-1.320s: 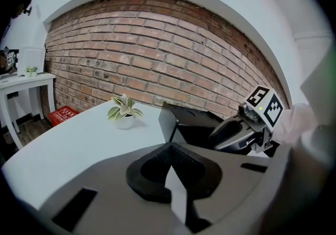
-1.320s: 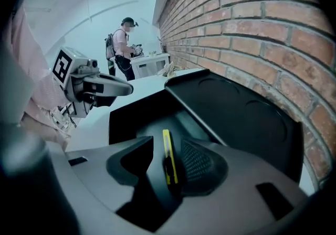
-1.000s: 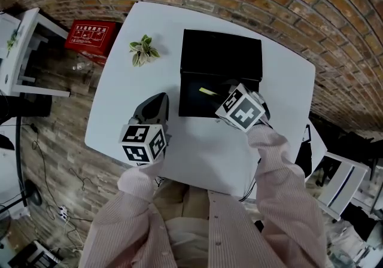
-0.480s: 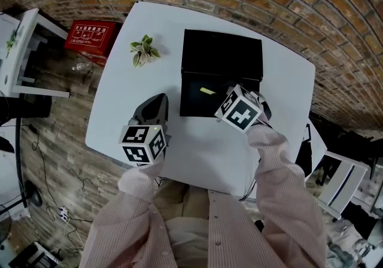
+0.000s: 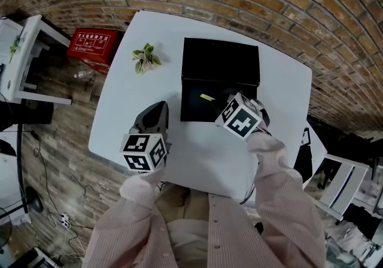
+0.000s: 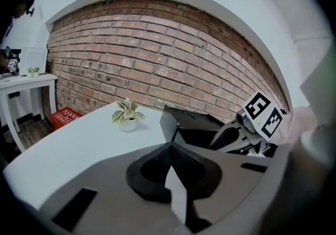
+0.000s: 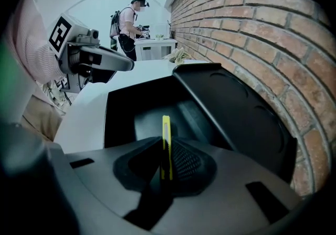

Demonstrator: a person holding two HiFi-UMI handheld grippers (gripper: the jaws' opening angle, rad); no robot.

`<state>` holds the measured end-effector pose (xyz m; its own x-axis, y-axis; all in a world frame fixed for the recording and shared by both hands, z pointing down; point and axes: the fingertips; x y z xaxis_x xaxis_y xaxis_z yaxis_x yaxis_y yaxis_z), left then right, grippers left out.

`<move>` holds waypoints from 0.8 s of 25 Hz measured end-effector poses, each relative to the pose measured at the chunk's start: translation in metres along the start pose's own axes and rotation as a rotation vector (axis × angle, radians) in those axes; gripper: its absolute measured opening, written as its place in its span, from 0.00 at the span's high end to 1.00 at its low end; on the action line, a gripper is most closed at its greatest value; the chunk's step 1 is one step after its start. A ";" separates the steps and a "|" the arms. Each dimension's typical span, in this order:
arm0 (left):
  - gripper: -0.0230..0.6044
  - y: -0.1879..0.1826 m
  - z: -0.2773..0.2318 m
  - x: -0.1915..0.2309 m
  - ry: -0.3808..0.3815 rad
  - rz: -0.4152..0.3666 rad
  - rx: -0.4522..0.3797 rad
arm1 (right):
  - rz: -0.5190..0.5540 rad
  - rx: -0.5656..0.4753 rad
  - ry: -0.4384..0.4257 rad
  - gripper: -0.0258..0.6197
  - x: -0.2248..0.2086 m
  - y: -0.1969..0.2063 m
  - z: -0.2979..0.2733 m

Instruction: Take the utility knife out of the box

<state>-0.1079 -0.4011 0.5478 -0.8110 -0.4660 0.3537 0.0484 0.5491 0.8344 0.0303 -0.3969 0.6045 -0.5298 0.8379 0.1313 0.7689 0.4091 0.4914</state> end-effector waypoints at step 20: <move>0.98 -0.044 0.030 -0.058 0.117 -0.112 -0.139 | -0.333 -0.487 0.132 0.88 -0.003 -0.036 0.091</move>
<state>-0.0800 -0.3778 0.4776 -0.7428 -0.6010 0.2952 0.0481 0.3919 0.9188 0.0367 -0.3817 0.5078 -0.7778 0.6285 -0.0074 0.3179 0.4036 0.8579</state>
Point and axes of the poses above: the fingertips, and each gripper's own axes: z backward along the fingers, x to its left, y out of its underside, and after that the axes turned 6 degrees about y, right-handed
